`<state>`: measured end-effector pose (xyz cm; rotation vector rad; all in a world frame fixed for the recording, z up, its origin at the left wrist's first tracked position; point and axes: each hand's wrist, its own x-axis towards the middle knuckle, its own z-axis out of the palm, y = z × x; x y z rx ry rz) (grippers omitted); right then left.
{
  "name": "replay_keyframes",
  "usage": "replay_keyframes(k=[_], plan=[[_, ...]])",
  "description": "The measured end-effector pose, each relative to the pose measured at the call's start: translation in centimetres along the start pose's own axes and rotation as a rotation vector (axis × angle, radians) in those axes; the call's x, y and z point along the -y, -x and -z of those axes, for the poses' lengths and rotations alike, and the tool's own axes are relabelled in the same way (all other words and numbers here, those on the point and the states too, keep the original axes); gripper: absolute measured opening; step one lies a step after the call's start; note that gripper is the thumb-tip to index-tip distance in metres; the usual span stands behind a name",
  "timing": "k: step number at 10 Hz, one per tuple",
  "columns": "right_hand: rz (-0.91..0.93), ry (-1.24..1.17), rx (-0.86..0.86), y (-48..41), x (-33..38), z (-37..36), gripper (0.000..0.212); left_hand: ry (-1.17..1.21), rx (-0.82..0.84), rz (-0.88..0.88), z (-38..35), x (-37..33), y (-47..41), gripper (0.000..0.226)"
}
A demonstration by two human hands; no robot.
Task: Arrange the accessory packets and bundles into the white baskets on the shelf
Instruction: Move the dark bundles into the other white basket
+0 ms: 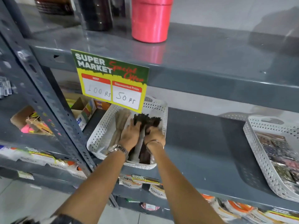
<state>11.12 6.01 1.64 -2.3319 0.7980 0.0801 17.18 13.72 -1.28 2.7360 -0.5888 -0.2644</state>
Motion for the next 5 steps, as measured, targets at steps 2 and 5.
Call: replay_keyframes(k=[2,5], plan=[[0.039,0.448,0.124,-0.4,-0.5,-2.8,0.054,-0.143,0.285,-0.023,-3.2,1.8,-0.8,0.086],[0.144,0.365,0.025,1.7,-0.4,0.0,0.053,-0.129,0.184,-0.026,-0.7,-1.2,1.8,0.08]])
